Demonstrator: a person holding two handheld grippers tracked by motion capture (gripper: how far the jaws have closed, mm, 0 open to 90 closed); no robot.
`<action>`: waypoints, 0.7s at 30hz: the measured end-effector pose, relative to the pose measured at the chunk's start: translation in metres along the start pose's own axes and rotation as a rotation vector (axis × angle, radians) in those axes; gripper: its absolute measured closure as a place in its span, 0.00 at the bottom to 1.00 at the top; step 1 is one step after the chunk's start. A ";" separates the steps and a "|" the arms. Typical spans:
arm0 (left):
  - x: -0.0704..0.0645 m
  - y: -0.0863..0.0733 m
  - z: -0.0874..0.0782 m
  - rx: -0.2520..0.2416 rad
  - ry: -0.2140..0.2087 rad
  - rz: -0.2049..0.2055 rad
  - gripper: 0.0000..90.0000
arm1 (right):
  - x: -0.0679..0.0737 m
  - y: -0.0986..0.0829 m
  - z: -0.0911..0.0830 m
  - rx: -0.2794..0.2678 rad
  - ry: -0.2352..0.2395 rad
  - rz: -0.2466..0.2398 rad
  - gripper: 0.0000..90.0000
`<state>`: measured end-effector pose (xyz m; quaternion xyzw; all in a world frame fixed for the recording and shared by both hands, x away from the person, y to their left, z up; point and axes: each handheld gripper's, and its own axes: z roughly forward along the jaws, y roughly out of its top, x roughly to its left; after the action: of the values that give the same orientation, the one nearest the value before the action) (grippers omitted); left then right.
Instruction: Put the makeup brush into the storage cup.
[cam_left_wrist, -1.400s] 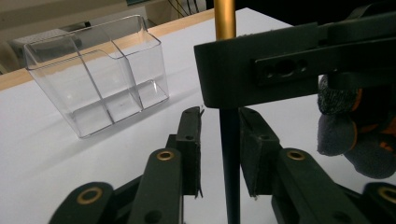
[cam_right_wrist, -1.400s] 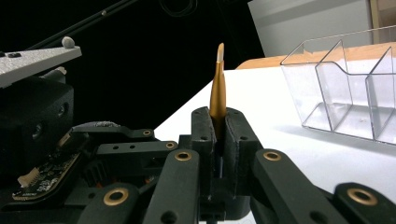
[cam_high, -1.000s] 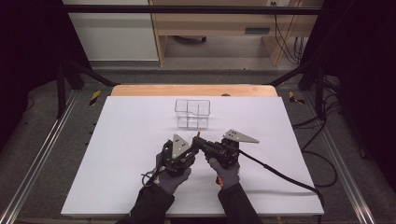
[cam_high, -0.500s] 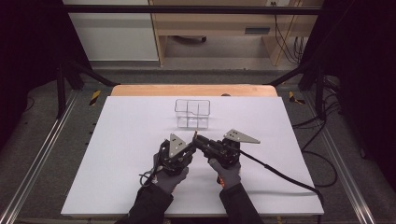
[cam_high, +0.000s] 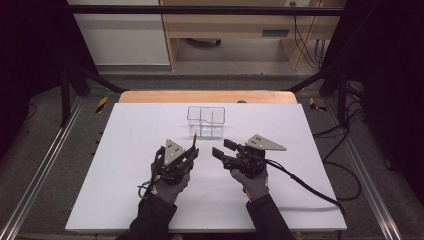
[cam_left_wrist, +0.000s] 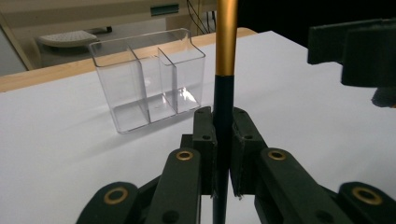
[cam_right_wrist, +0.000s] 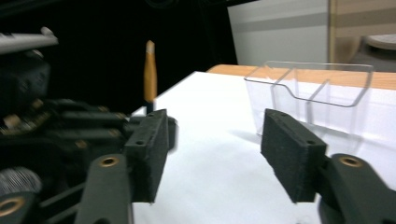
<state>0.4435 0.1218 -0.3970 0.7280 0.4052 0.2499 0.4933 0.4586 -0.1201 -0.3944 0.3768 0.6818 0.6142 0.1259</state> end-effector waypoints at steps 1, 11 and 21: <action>0.001 0.000 -0.001 -0.005 0.003 -0.001 0.91 | 0.000 0.000 -0.001 0.008 -0.016 -0.016 0.42; 0.021 0.005 -0.013 -0.045 0.013 -0.046 0.91 | -0.003 0.003 -0.009 0.061 -0.072 -0.109 0.30; 0.030 0.015 -0.017 -0.091 0.024 -0.046 0.91 | -0.023 -0.010 -0.029 0.072 -0.141 -0.113 0.25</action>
<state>0.4518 0.1527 -0.3776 0.6922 0.4159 0.2652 0.5268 0.4525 -0.1569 -0.4040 0.3844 0.7129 0.5533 0.1945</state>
